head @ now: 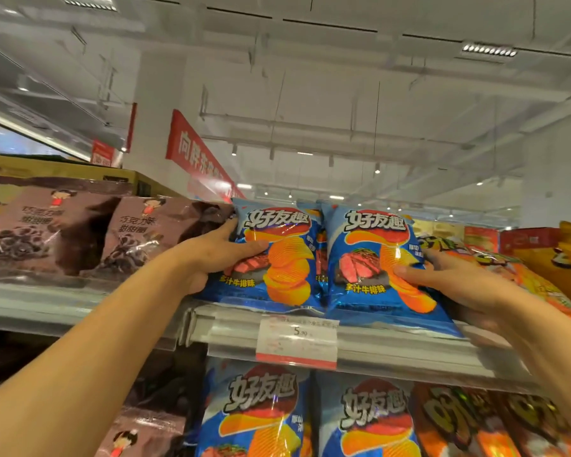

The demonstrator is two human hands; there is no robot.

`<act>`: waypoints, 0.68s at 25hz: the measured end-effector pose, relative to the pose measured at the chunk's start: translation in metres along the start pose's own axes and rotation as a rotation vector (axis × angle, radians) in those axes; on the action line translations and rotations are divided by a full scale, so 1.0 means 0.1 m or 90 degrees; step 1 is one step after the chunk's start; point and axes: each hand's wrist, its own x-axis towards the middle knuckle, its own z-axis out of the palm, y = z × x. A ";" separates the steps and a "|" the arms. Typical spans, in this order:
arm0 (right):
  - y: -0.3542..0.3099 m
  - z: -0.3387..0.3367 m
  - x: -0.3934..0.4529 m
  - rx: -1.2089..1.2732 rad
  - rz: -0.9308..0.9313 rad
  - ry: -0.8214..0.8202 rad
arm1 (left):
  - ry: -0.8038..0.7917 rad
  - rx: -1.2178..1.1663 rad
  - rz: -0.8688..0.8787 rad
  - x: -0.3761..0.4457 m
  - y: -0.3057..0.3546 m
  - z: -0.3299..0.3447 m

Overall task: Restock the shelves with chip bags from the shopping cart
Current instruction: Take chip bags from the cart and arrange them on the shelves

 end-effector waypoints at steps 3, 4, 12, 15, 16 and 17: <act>0.00 0.03 -0.03 -0.096 0.007 0.055 | 0.027 0.031 -0.022 -0.07 0.03 0.05; 0.00 0.06 -0.05 -0.131 -0.008 0.072 | 0.060 0.086 -0.004 -0.12 0.04 0.07; 0.07 0.34 -0.28 -0.545 -0.380 0.235 | 0.170 0.637 0.289 -0.54 -0.02 0.52; 0.05 0.38 -0.29 -0.545 -0.356 0.231 | 0.135 0.619 0.246 -0.54 -0.04 0.58; 0.05 0.38 -0.32 -0.547 -0.353 0.235 | 0.143 0.623 0.237 -0.57 -0.04 0.64; 0.06 0.38 -0.36 -0.548 -0.355 0.234 | 0.159 0.628 0.232 -0.62 -0.03 0.70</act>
